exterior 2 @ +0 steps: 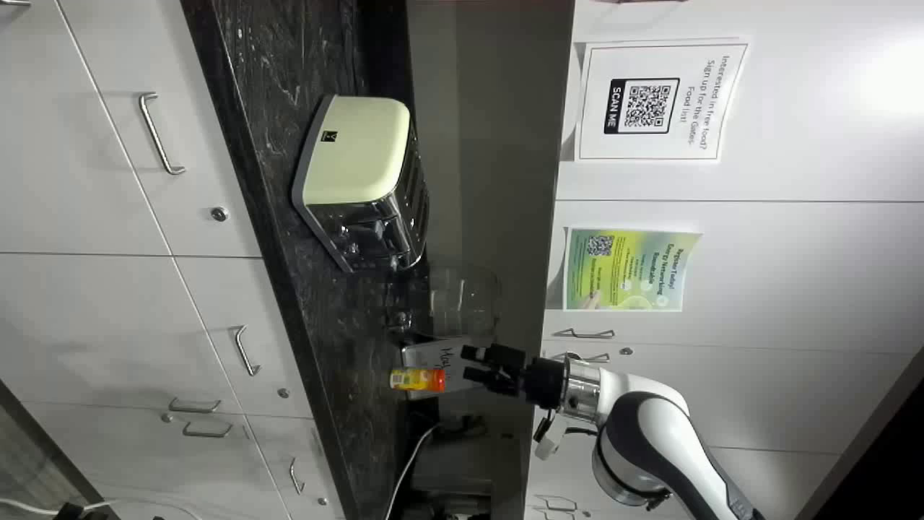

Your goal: Turn on the right side of the toaster

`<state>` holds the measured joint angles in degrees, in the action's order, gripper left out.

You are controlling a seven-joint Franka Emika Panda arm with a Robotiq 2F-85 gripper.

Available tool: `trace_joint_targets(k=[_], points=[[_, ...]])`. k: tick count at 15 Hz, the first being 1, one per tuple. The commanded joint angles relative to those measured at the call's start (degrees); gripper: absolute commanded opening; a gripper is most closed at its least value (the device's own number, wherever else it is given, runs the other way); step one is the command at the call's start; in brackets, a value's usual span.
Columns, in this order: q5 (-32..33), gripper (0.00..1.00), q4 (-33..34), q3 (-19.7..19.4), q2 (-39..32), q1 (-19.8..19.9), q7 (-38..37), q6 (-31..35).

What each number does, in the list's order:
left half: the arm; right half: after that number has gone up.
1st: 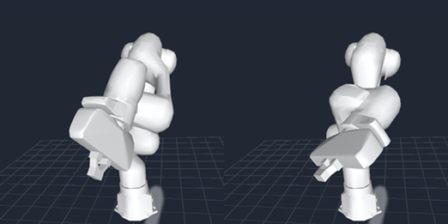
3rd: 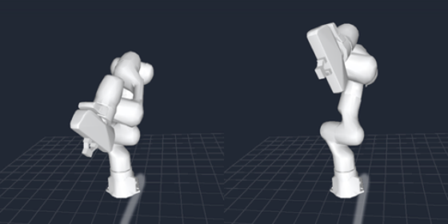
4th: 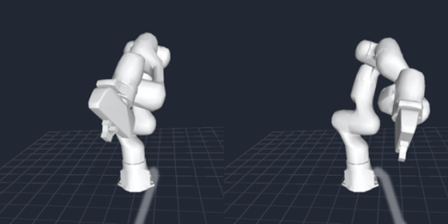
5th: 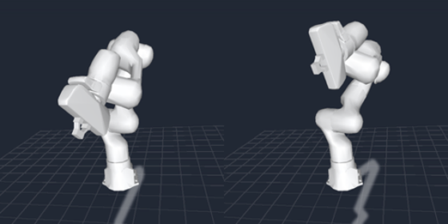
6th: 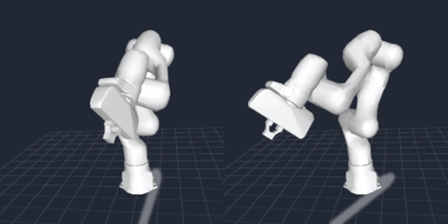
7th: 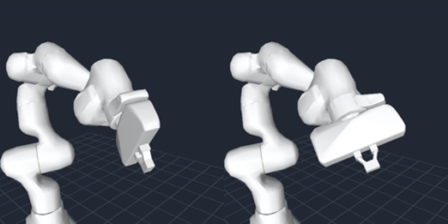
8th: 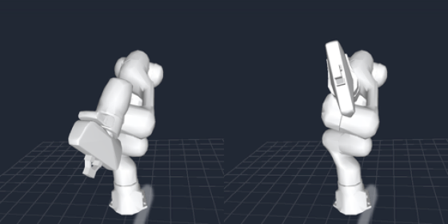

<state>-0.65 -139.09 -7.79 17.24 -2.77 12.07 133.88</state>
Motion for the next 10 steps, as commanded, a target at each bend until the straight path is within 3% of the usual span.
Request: trace_joint_targets(k=[1, 10], points=[[-0.48, 1.00, 0.11, 1.19, -0.04, 1.22, 0.33, -0.13], [-0.74, 1.00, 0.96, 1.64, -0.89, 0.51, 1.11, 1.02]])
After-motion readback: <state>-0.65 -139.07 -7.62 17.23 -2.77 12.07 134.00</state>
